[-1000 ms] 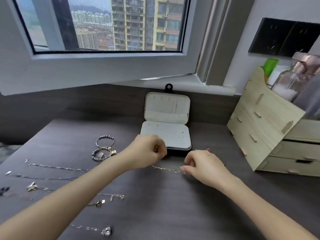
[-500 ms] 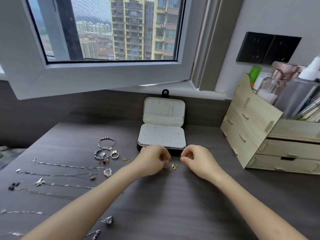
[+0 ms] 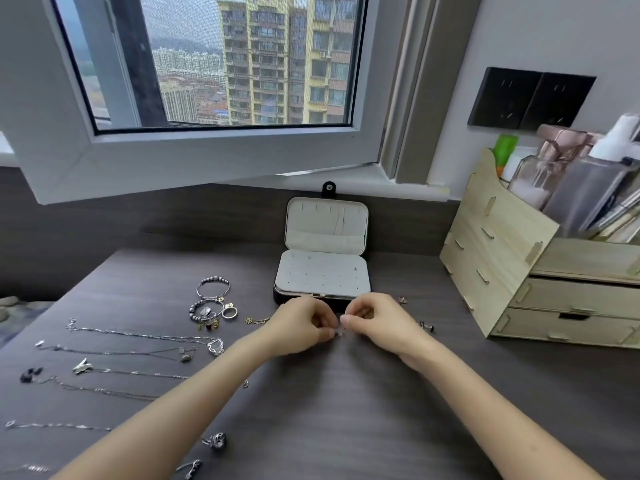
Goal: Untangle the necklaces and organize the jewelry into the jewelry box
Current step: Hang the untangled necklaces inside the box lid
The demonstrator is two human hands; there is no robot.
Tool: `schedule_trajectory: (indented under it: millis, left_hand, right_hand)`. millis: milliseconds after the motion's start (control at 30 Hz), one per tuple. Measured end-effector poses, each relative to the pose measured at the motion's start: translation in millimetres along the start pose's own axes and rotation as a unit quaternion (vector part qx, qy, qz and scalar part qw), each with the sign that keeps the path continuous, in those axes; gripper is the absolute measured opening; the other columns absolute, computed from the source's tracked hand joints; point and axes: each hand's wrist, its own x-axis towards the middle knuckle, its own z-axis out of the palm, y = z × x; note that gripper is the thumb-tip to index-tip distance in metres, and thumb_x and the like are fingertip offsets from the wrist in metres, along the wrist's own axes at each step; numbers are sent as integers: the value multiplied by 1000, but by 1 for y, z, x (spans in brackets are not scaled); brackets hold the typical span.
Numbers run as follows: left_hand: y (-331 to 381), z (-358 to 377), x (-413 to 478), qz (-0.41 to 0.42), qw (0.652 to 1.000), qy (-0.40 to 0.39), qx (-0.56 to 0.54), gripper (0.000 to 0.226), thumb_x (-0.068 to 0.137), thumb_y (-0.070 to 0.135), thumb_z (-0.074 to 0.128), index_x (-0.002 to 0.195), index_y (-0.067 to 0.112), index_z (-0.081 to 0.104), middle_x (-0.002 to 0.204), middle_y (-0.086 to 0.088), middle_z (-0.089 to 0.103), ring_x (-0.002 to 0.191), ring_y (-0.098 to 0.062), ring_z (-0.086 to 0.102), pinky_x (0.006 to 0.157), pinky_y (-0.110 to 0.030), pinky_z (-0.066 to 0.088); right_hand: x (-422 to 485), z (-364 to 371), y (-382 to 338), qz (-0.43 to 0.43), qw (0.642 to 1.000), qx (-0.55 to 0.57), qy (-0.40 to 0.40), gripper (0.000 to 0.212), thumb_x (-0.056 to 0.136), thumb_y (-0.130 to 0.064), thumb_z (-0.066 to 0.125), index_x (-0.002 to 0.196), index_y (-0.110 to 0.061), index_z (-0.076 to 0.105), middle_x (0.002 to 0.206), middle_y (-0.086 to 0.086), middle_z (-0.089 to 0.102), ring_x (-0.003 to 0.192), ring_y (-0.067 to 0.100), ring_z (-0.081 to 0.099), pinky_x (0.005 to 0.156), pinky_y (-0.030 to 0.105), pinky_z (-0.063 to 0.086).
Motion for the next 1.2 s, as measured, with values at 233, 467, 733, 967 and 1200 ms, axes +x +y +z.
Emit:
schedule_trajectory:
  millis: [233, 467, 733, 967, 1200]
  left_hand:
    - [15, -10, -7, -18, 970, -15, -244, 3, 86, 18, 68, 87, 18, 70, 80, 10, 68, 69, 6, 57, 64, -8, 40]
    - [28, -26, -17, 13, 934, -23, -355, 8, 84, 16, 68, 88, 10, 70, 88, -2, 73, 85, -8, 63, 80, -15, 48]
    - [42, -29, -24, 35, 918, 44, -392, 13, 85, 12, 66, 89, 1, 71, 86, -9, 73, 88, -16, 68, 87, -22, 50]
    - [61, -30, -24, 50, 916, 111, -383, 3, 78, 3, 61, 78, 4, 58, 76, -14, 72, 78, -20, 70, 75, -22, 53]
    - [60, -30, -31, 25, 861, 21, -507, 13, 89, 7, 55, 85, -1, 66, 87, -15, 72, 88, -28, 69, 86, -33, 54]
  right_hand:
    - [-1, -18, -17, 5, 969, 245, -36, 15, 90, -16, 61, 77, -10, 66, 73, -2, 65, 65, 4, 53, 58, 20, 40]
    - [-3, -25, -40, -34, 971, 236, 7, 11, 90, -14, 61, 83, -6, 60, 65, 1, 65, 56, 7, 53, 50, 18, 39]
    - [-13, -33, -66, -129, 979, 84, 134, 13, 79, -17, 72, 73, -12, 62, 65, 1, 64, 59, 9, 55, 57, 23, 43]
    - [-24, -37, -86, -183, 962, 104, 176, 13, 81, -10, 71, 74, -9, 60, 64, 1, 66, 57, 9, 58, 57, 23, 46]
    - [-33, -53, -95, -188, 951, 150, 196, 18, 83, -9, 68, 72, -14, 55, 60, -1, 65, 46, 0, 49, 52, 14, 37]
